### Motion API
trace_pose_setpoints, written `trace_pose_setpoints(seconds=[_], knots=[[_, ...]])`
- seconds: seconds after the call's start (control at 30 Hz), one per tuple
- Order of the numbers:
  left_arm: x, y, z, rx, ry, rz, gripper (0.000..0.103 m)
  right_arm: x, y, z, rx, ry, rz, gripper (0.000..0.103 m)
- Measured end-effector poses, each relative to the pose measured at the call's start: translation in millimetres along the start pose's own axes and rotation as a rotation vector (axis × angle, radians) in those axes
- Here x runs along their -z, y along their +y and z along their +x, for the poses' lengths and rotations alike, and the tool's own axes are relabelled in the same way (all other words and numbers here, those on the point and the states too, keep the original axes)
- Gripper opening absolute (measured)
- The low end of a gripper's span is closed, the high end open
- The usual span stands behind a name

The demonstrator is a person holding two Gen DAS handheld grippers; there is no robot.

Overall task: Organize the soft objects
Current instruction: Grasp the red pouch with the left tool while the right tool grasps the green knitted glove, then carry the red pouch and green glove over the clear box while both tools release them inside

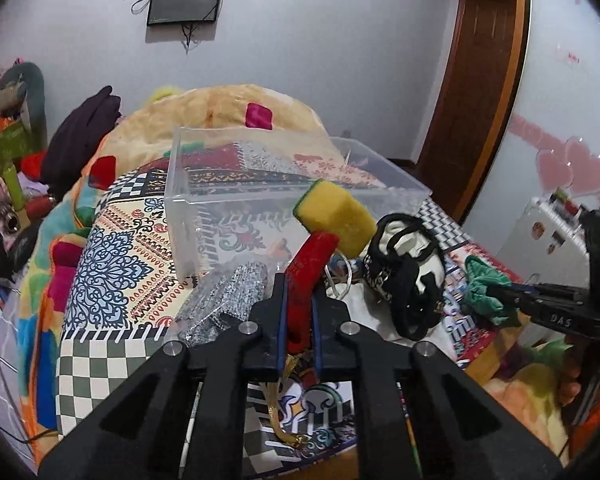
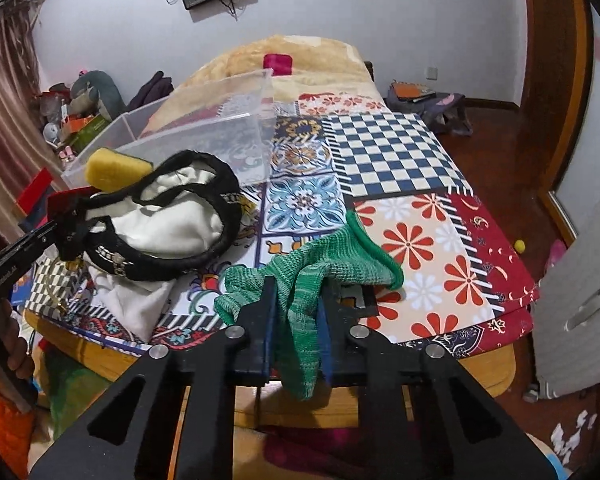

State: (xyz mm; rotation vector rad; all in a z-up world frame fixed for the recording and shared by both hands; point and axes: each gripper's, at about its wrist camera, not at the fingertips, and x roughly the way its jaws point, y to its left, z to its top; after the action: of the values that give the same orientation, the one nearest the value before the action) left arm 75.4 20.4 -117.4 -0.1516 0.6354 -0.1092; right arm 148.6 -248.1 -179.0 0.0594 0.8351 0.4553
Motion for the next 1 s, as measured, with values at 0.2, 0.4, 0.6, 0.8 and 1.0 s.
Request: trace_pose_setpoints(seconds=[0.2,0.4,0.6,0.8,1.0], knots=[[-11.6,1.2,-19.6,0.029,-0.052,-0.015,0.008,-12.3,11.6,-17.0,-0.036,-0.077,-0.017,0.013],[-20.5,-1.2,-35.4,0.001,-0.097,0.006,0.008,-28.3,32.5,-35.1,-0.070,-0.160,-0.066,0.013],[-20.3,9.9,-25.1,-0.090,-0.078,0.003,0.008,-41.4,52.2,-28.9,-0.111,-0.183,-0.113,0.013],[-11.3,30.1,-3.7,-0.023,0.007,-0.062,0.009,-41.9,64.1,-14.7,-0.144,-0.162,-0.136,0.013],[-12.3,34.1,-4.5,0.005,0.000,-0.102,0.009,-37.8,60.9,-6.9,-0.158,-0.132,-0.112,0.013]])
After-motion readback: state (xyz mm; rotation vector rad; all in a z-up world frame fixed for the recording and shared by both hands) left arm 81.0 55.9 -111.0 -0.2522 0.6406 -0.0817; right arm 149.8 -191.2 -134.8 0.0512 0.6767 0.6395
